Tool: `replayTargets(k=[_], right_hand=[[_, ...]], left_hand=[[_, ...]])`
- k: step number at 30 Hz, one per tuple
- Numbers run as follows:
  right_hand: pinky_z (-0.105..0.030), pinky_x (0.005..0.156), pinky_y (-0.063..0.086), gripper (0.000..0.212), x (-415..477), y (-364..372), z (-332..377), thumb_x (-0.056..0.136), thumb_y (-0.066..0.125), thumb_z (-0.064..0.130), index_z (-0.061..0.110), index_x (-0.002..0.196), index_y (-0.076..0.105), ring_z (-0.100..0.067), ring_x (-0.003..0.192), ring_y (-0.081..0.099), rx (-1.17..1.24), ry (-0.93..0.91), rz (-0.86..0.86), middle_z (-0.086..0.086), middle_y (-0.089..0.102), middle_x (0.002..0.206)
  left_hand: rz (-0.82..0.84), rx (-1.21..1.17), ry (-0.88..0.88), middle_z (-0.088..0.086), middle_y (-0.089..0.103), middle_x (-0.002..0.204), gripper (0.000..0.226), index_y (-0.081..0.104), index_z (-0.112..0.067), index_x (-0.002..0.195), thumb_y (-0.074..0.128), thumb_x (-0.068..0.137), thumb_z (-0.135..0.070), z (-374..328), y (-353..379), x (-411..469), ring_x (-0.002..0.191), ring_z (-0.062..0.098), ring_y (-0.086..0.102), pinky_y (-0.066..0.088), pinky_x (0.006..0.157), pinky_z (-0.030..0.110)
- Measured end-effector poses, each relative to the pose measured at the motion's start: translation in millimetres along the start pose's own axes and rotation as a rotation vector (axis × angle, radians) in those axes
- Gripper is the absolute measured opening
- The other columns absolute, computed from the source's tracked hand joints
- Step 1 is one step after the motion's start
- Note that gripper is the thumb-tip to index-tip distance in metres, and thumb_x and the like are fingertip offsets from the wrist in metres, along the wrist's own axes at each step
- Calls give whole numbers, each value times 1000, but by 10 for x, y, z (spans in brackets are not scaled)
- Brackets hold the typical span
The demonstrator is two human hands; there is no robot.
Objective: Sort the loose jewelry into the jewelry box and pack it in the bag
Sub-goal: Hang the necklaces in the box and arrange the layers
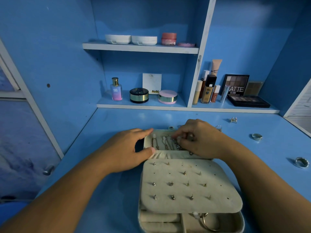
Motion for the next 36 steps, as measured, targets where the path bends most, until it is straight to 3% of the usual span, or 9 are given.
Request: replayTargets(k=[4, 7, 11, 14, 23, 27, 30, 36], right_hand=[[-21, 76, 41, 15, 7, 28, 56, 83, 63, 22, 33, 87, 72, -3, 88, 49, 27, -35, -4, 10, 55, 88], [-29, 79, 44, 14, 70, 2, 33, 86, 63, 24, 32, 93, 71, -10, 87, 50, -23, -45, -112, 7, 55, 87], [-33, 81, 46, 15, 203, 60, 38, 88, 63, 28, 27, 100, 72, -14, 87, 50, -88, -45, -133, 6, 51, 86], [-34, 81, 47, 14, 269, 85, 33, 87, 65, 32, 25, 96, 73, -17, 85, 51, -95, -41, -114, 4, 51, 84], [-26, 74, 44, 9, 253, 115, 72, 87, 64, 29, 26, 89, 72, -6, 79, 51, -67, -91, -15, 6, 55, 86], [-9, 67, 36, 16, 224, -59, -38, 91, 59, 23, 32, 95, 70, 1, 77, 50, 26, -34, -121, 11, 54, 89], [-10, 61, 37, 22, 134, -209, -184, 91, 56, 17, 37, 91, 64, -2, 73, 49, 65, 46, -155, 13, 53, 87], [-10, 66, 39, 25, -9, -95, -73, 88, 61, 16, 39, 90, 71, -4, 74, 55, 190, 25, 1, 11, 57, 91]], left_hand=[[2, 5, -5, -25, 52, 126, 89, 34, -42, 148, 35, 66, -77, -6, -3, 2, 104, 4, 58, 48, 94, 29], [0, 24, 4, -25, 52, 127, 89, 34, -40, 148, 35, 66, -76, -8, -7, 15, 101, 1, 57, 46, 92, 25], [-8, 31, 4, -23, 46, 142, 80, 34, -41, 148, 46, 74, -69, 7, -8, 26, 123, 2, 47, 40, 97, 22], [-22, 42, 14, -21, 46, 145, 78, 35, -40, 148, 49, 76, -67, 2, -15, 32, 124, 2, 48, 40, 99, 23], [-49, 46, 29, -20, 43, 147, 69, 36, -38, 148, 60, 86, -56, 10, -14, 46, 129, 5, 46, 39, 101, 23], [-47, 34, 30, -19, 42, 149, 70, 35, -38, 148, 60, 86, -57, 19, -11, 48, 134, 5, 42, 38, 108, 29], [-45, 36, 25, -20, 41, 149, 70, 34, -41, 148, 59, 86, -58, 22, -9, 43, 129, 6, 46, 40, 104, 27], [-42, 27, 19, -21, 41, 148, 70, 33, -42, 148, 58, 85, -59, 36, -6, 46, 132, 3, 42, 39, 107, 29]])
Point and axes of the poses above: each hand's wrist, its own x-axis towards the middle knuckle, its own y-axis out of the palm, z = x × y, the point moved 7 cm from there along x, towards the middle knuckle
